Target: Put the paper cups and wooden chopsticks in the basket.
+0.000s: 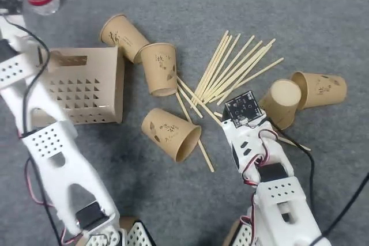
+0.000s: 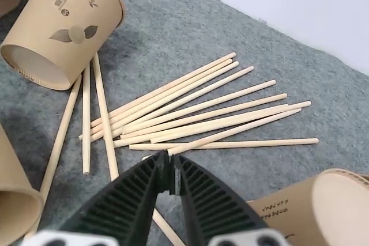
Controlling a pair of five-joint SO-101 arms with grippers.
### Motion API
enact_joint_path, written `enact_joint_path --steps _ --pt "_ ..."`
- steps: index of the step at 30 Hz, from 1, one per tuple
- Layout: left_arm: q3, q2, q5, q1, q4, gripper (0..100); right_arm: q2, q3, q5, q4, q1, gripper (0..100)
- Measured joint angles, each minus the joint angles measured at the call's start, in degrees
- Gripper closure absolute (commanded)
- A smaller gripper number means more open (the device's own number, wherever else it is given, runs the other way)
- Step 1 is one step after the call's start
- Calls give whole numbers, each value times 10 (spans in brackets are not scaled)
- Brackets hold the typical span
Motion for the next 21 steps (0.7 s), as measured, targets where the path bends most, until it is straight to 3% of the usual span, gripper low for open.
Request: enact_joint_path --steps 4,13,21 --pt "9 -35 0 -28 2 756 0 0 0 0 0 990" --pt "25 -39 -49 -91 -32 775 0 0 0 0 0 990" --pt "33 40 -92 -92 -76 775 0 0 0 0 0 990"
